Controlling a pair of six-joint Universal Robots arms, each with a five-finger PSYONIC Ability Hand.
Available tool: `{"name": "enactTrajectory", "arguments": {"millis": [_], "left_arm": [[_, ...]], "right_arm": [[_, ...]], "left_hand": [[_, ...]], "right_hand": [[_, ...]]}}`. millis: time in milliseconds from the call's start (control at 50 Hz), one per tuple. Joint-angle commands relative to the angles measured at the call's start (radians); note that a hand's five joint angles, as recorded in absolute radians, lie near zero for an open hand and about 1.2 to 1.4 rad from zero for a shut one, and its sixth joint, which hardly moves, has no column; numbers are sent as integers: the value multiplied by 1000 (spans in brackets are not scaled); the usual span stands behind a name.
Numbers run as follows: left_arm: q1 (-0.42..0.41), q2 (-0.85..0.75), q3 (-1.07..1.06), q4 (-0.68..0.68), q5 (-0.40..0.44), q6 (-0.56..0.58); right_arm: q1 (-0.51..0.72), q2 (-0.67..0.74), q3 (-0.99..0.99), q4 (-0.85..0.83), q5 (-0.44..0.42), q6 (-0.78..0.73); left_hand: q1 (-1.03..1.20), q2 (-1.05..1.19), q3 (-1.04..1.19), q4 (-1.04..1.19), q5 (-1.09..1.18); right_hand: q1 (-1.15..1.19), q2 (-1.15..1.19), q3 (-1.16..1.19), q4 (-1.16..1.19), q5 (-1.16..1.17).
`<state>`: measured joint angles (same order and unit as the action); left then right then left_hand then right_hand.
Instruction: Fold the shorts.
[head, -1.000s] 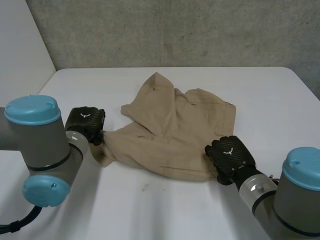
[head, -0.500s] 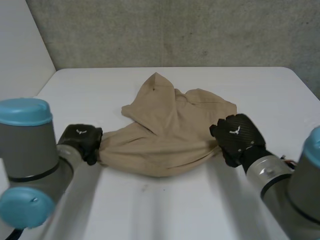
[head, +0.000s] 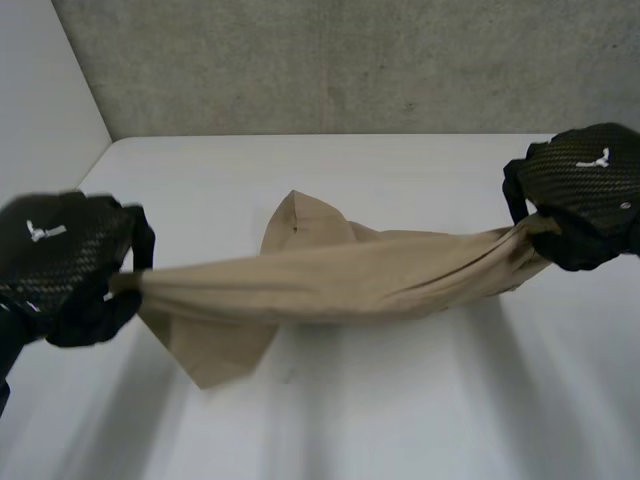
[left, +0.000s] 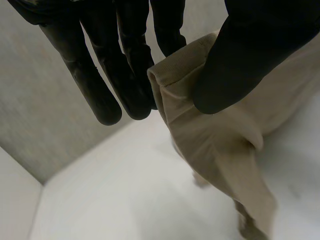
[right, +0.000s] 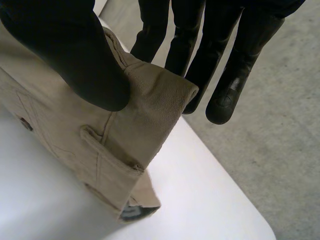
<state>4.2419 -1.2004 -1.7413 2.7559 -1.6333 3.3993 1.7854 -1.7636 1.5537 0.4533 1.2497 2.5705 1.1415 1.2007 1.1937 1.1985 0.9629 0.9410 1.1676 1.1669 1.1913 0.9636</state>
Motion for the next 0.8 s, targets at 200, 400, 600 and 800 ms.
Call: {"name": "enactTrajectory", "arguments": {"millis": [200,400,600,800], "left_arm": [[-5,-467,38,238,-5,9],[6,-788,503,291,-8,11],[23,-738,885,661,-95,9],[13,-505,613,751,-97,5]], "right_arm": [[0,357,30,-106,13,-66],[118,565,-211,-284,206,-56],[135,463,-477,-829,274,62],[141,423,-434,-785,240,89]], "left_hand": [[255,196,203,198,259],[255,196,203,198,259],[255,196,203,198,259],[255,196,203,198,259]], "right_hand": [[455,229,229,205,258],[455,229,229,205,258],[455,229,229,205,258],[455,229,229,205,258]]}}
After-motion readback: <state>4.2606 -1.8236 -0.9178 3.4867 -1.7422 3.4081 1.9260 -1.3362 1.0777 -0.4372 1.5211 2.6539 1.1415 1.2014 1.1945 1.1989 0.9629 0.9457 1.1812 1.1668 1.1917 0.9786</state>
